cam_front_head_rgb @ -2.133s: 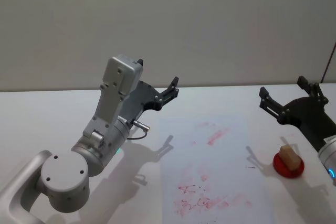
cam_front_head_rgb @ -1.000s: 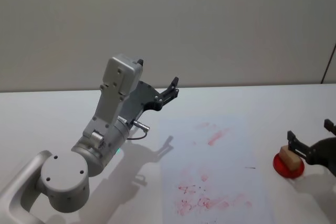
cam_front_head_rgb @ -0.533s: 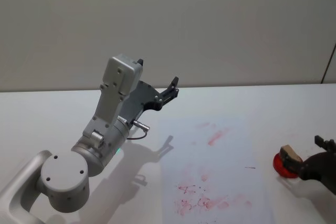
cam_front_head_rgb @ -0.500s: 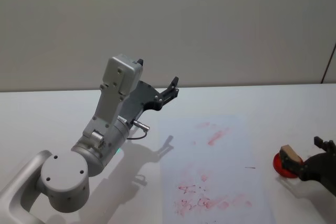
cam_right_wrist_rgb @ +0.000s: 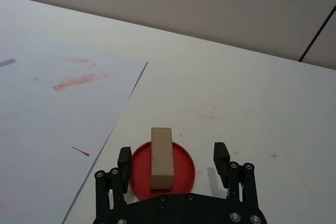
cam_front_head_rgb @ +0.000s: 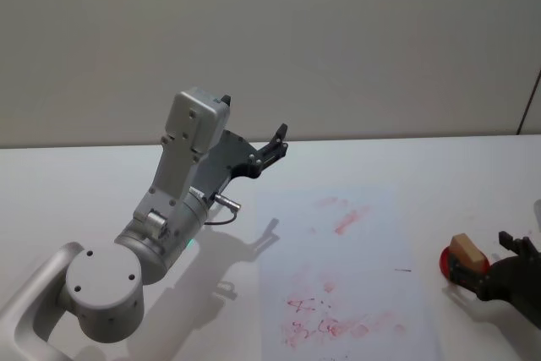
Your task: Use the one hand to pick up the stamp and affix it onto the A4 paper.
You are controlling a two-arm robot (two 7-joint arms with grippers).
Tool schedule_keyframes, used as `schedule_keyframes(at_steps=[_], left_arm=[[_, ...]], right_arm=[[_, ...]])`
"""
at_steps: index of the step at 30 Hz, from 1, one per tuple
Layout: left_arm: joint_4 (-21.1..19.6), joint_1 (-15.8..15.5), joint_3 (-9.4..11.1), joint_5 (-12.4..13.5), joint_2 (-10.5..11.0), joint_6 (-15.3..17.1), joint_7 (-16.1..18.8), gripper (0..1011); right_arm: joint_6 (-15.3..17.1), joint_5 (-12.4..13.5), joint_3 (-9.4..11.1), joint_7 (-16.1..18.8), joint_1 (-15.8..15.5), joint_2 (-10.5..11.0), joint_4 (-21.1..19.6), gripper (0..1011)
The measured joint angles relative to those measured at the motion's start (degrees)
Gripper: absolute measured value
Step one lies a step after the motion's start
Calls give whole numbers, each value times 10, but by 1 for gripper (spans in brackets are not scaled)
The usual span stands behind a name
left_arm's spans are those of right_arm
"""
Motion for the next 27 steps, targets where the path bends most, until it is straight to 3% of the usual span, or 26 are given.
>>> schedule_keyframes(at_steps=[9, 23, 27], left_arm=[[0, 0, 0, 0, 0, 0, 0, 1001], [0, 0, 0, 0, 0, 0, 0, 1001], [0, 0, 0, 0, 0, 0, 0, 1001]], right_arm=[[2, -1, -1, -2, 0, -2, 2, 763], [3, -2, -2, -3, 0, -4, 4, 306], [3, -3, -2, -3, 0, -4, 4, 223]])
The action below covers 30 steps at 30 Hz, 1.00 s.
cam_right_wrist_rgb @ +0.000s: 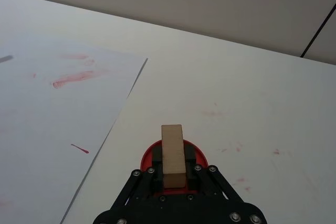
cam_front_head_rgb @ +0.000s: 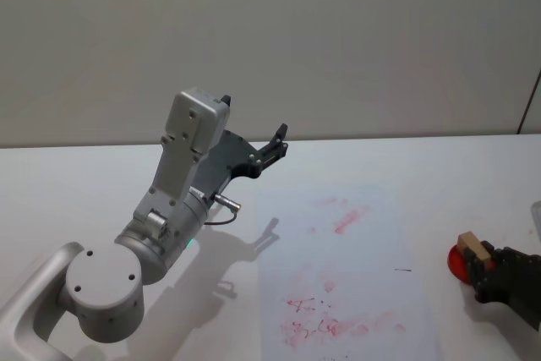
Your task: Use the one hand to pick up the stamp and affix it onto the A4 paper.
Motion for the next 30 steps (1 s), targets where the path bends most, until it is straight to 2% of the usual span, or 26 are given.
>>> schedule_keyframes(at_steps=[11, 21, 30], left_arm=[[0, 0, 0, 0, 0, 0, 0, 1001], [0, 0, 0, 0, 0, 0, 0, 1001], [0, 0, 0, 0, 0, 0, 0, 1001]], right_arm=[[-18, -5, -2, 25, 8, -3, -2, 216], [-43, -3, -10, 78, 28, -15, -11, 216], [-33, -22, -22, 116, 42, -24, -5, 216]])
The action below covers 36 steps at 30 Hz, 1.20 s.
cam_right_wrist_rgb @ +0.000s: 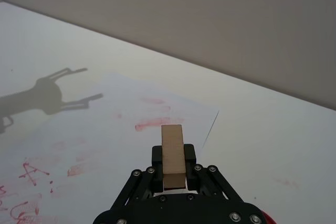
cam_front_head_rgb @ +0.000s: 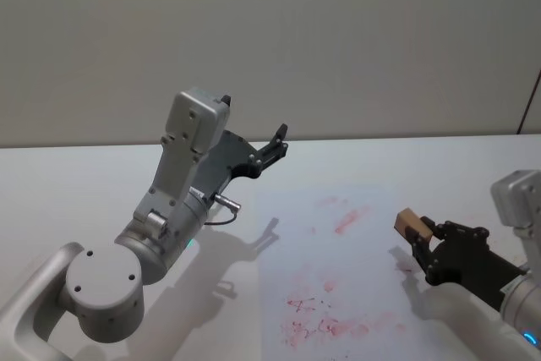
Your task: Use the one hand to pick up the stamp and affix it onto the A4 paper.
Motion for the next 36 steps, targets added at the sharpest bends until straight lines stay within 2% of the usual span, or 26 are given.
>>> schedule_keyframes(at_steps=[10, 14, 27, 36], left_arm=[[0, 0, 0, 0, 0, 0, 0, 1001], [0, 0, 0, 0, 0, 0, 0, 1001], [0, 0, 0, 0, 0, 0, 0, 1001], [0, 0, 0, 0, 0, 0, 0, 1001]], right_arm=[[47, -49, -15, 20, 12, -7, 23, 216], [59, -60, -21, 26, 17, -12, 35, 216], [69, -74, -38, 35, 42, -42, 75, 216], [69, -70, -42, 36, 50, -52, 83, 216]])
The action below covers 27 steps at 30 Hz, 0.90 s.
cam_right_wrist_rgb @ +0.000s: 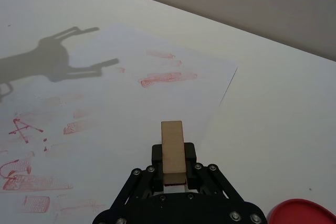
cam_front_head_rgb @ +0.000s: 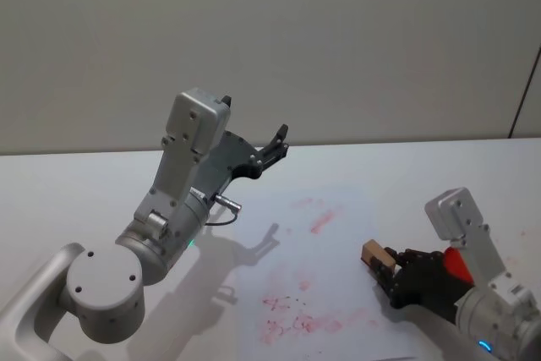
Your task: Use the one hand to pick up the stamp and affix it onto the A4 paper.
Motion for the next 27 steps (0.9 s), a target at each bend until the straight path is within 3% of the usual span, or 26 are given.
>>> schedule_keyframes(at_steps=[6, 20, 27], left_arm=[[0, 0, 0, 0, 0, 0, 0, 1001], [0, 0, 0, 0, 0, 0, 0, 1001], [0, 0, 0, 0, 0, 0, 0, 1001]], right_arm=[[0, 18, 2, -8, 2, -2, -14, 216], [-10, 82, 41, -64, 10, 13, -87, 216], [-3, 96, 56, -87, 0, 27, -100, 216]])
